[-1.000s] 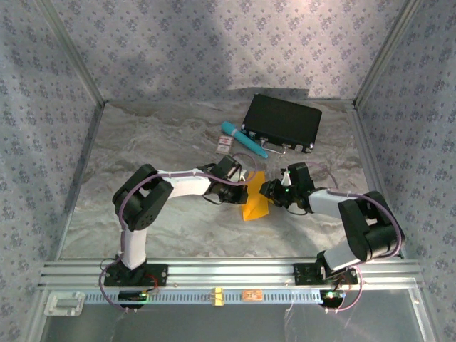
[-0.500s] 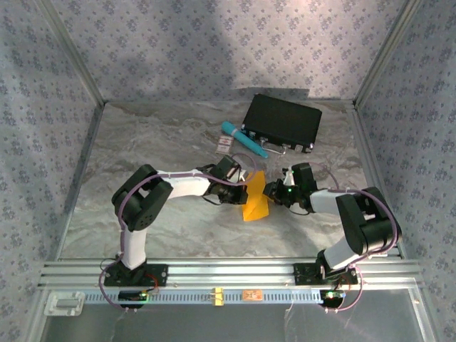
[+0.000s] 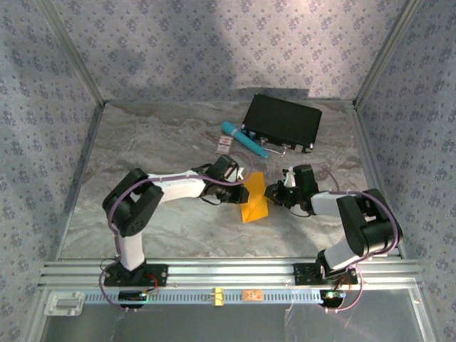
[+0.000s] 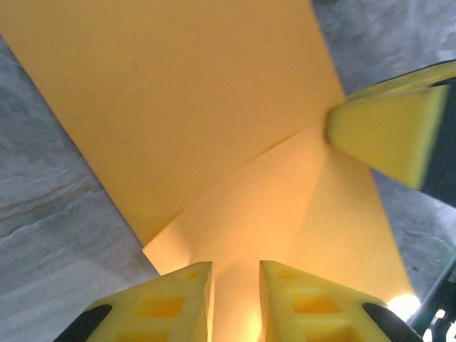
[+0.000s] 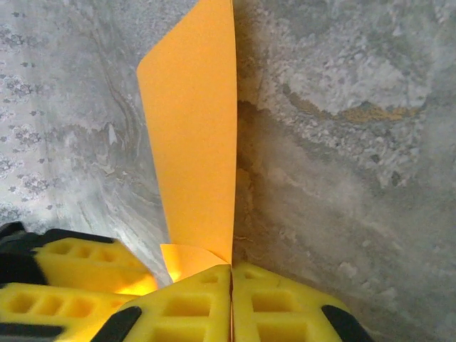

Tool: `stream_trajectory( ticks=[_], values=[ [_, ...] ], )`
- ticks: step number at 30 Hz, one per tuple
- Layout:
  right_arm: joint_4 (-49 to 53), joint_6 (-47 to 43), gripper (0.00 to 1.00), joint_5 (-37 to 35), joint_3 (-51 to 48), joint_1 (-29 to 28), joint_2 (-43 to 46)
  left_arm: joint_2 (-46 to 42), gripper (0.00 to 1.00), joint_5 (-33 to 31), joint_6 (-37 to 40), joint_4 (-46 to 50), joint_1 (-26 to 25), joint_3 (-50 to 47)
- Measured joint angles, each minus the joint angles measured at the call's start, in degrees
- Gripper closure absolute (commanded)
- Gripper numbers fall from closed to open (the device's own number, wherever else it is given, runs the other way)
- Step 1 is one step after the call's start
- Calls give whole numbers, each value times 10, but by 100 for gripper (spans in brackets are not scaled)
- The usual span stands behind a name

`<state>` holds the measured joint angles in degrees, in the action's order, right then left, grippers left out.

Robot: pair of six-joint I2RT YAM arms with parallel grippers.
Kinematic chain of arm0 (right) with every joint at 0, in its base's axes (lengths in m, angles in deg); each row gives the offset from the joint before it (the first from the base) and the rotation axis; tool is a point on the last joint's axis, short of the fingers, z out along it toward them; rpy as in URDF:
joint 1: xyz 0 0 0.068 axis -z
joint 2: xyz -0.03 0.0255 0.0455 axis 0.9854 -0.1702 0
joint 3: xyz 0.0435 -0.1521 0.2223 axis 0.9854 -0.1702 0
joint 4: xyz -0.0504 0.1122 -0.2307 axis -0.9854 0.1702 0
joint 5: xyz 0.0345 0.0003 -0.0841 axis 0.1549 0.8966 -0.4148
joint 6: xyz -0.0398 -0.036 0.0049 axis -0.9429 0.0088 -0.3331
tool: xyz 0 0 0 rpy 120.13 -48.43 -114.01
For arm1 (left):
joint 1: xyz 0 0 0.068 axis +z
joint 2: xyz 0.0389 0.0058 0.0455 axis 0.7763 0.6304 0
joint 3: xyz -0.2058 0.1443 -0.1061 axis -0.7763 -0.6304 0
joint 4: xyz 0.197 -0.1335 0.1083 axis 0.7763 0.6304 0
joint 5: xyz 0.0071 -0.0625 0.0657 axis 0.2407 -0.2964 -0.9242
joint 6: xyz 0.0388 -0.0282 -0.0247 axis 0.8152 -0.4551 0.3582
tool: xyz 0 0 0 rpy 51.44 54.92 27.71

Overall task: Fold a paper plane with a square sheet of paper (pick it up from the middle)
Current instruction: Turn over the paper at the center of the table.

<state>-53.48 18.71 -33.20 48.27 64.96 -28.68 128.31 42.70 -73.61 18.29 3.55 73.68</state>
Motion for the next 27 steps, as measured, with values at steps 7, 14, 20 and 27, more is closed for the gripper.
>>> stream_trajectory(
  ticks=[7, 14, 20, 27],
  values=[
    [21, -20, 95, -10, 0, -3, 49, -86, 72, -52, 0, 1, 0, -12],
    [102, -53, 95, -62, 1, -22, 127, -135, 71, -131, -7, 9, 0, -46],
    [189, -88, 97, -113, 21, -42, 195, -174, 65, -177, -21, 10, 0, -77],
    [268, -120, 97, -162, 42, -63, 242, -209, 59, -209, -38, 7, 0, -94]
  ],
)
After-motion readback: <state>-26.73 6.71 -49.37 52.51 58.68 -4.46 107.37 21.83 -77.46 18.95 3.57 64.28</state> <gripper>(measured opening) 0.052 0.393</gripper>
